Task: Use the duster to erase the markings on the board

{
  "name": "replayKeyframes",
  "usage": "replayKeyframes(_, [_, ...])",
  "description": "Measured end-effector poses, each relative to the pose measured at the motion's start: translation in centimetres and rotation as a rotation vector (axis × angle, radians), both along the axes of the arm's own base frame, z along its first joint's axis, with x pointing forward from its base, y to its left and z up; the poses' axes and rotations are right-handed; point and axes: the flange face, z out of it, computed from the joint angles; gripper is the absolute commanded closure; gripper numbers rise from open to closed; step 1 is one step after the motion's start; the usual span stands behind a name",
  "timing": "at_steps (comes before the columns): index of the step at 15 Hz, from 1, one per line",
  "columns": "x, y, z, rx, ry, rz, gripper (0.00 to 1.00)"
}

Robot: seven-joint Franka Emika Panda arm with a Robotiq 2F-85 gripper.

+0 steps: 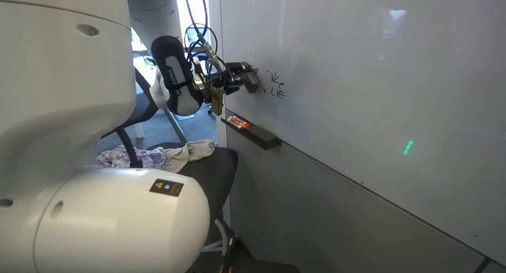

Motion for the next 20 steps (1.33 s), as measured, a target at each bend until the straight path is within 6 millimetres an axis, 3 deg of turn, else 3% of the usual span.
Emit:
replayKeyframes(6, [-1.9,-2.4,-1.8,-0.004,0.045,-0.065,0.69])
replayKeyframes(11, [-4.8,-5.9,-0.4,0.023,0.054,-0.151,0.69])
replayKeyframes(16, [-7.4,-9.3,-3.2,0.219,0.254,-0.133,0.69])
replayKeyframes(20, [-9.0,-9.5,-3.5,0.408,0.393,-0.028,0.69])
